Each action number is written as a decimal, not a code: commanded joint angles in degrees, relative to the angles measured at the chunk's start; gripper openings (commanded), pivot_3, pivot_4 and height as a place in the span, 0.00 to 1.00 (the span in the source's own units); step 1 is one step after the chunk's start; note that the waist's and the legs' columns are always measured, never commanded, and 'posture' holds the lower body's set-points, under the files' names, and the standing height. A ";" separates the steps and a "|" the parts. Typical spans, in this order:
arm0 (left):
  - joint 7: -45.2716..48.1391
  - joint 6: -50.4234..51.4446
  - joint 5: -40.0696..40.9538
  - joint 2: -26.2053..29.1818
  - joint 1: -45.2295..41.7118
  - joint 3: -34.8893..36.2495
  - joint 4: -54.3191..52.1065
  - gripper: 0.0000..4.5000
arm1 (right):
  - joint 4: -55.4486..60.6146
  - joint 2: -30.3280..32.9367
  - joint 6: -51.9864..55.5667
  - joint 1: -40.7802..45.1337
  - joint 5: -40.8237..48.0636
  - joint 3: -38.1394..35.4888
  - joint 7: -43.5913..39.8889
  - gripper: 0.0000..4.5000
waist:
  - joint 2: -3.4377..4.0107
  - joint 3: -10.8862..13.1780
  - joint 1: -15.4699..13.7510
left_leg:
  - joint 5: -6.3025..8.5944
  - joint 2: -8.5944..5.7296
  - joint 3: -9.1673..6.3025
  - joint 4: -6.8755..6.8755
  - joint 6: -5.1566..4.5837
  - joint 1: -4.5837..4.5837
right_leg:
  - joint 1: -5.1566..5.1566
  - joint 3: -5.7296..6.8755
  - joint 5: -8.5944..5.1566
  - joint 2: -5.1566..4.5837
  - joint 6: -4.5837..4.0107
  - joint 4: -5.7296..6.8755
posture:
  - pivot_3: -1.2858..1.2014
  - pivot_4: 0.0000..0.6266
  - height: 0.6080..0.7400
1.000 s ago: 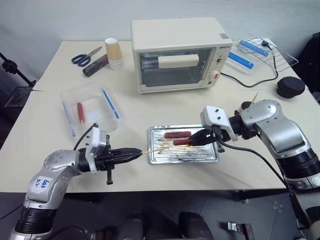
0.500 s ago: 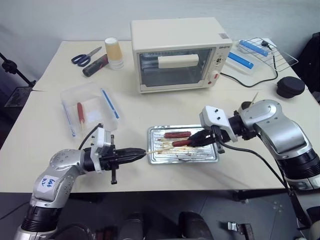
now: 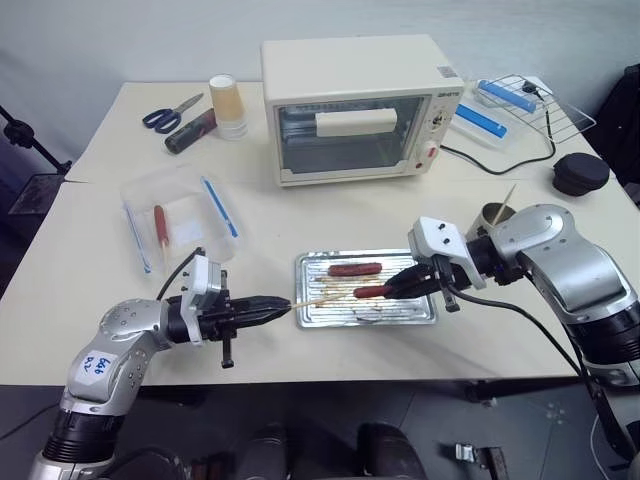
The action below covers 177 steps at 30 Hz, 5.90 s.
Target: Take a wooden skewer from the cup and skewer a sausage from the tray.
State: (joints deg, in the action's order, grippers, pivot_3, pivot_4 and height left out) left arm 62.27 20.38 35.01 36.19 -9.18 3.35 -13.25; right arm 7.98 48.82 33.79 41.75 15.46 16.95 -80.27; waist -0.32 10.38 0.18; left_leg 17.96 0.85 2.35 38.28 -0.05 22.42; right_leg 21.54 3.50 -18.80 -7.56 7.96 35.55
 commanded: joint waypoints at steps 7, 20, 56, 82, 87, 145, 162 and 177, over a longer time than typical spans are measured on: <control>0.65 -1.69 -0.81 -1.17 -0.26 -0.91 -0.18 0.00 | 2.79 0.54 0.37 0.57 2.17 -2.28 0.56 0.04 | 0.00 0.00 -0.04 | 0.00 0.00 0.00 0.01 0.00 0.00 | 0.00 0.00 0.00 -0.01 0.00 0.01 | 0.52 0.24 1.00; 0.53 -1.58 -0.64 -1.67 -0.17 -0.63 -0.50 0.00 | 1.99 1.11 -0.56 0.29 1.89 -1.79 0.19 0.04 | 0.00 0.00 -0.04 | 0.00 0.00 0.00 0.01 0.00 0.00 | 0.00 0.00 0.00 0.00 0.00 0.01 | 0.52 0.24 1.00; 0.34 -1.29 -0.61 -2.47 -0.83 -1.20 -0.55 0.00 | 1.44 0.18 -3.90 -0.78 0.54 0.02 -0.72 0.04 | 0.00 0.00 -0.05 | -0.01 -0.02 0.00 0.04 0.00 0.00 | -0.01 0.01 0.00 0.00 0.00 0.03 | 0.52 0.24 1.00; 0.90 -1.39 -0.65 -0.84 0.43 -0.15 -0.20 0.00 | 0.74 1.13 -4.60 -1.43 0.46 -1.17 -0.79 0.04 | 0.00 0.00 -0.05 | -0.01 -0.02 -0.01 0.06 0.00 0.00 | -0.01 0.01 0.00 0.00 0.00 0.05 | 0.52 0.24 1.00; 0.81 -1.31 -0.85 -1.37 0.11 -1.02 -0.28 0.00 | 0.62 0.29 -4.30 -0.83 0.49 -0.88 -0.52 0.04 | 0.00 0.00 -0.05 | -0.01 -0.02 -0.01 0.06 0.00 0.00 | -0.01 0.01 0.00 0.00 0.00 0.06 | 0.52 0.24 1.00; 1.33 -0.26 -0.62 -2.54 -0.08 -1.80 -0.08 0.00 | 0.75 0.46 -3.15 -0.81 0.58 -1.29 -0.67 0.04 | 0.00 0.00 -0.06 | -0.01 -0.03 -0.01 0.10 0.00 0.00 | -0.01 0.01 0.00 0.00 0.00 0.08 | 0.52 0.24 1.00; 1.83 0.60 0.02 -1.63 0.48 -1.26 -0.74 0.00 | 0.67 0.56 -3.49 -1.51 0.39 -1.27 -0.55 0.04 | 0.00 0.00 -0.05 | -0.01 -0.04 -0.01 0.10 0.00 0.00 | -0.02 0.01 0.00 0.00 0.00 0.08 | 0.52 0.24 1.00; 1.31 0.16 -0.46 -1.95 0.48 -1.18 -0.60 0.00 | 0.83 0.63 -3.60 -1.67 0.38 -1.09 -0.72 0.04 | 0.00 0.00 -0.05 | -0.01 -0.03 -0.01 0.11 0.00 0.00 | -0.02 0.01 0.00 -0.01 0.00 0.09 | 0.52 0.24 1.00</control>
State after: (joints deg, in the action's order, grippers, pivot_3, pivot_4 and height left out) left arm 63.80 21.12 33.88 34.62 -8.29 1.89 -12.36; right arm 7.71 48.91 30.87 40.11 15.26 17.49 -80.75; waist -0.32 10.38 0.13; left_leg 17.96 0.82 2.34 38.39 -0.05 22.42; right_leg 21.53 3.51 -18.80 -7.57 7.96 35.64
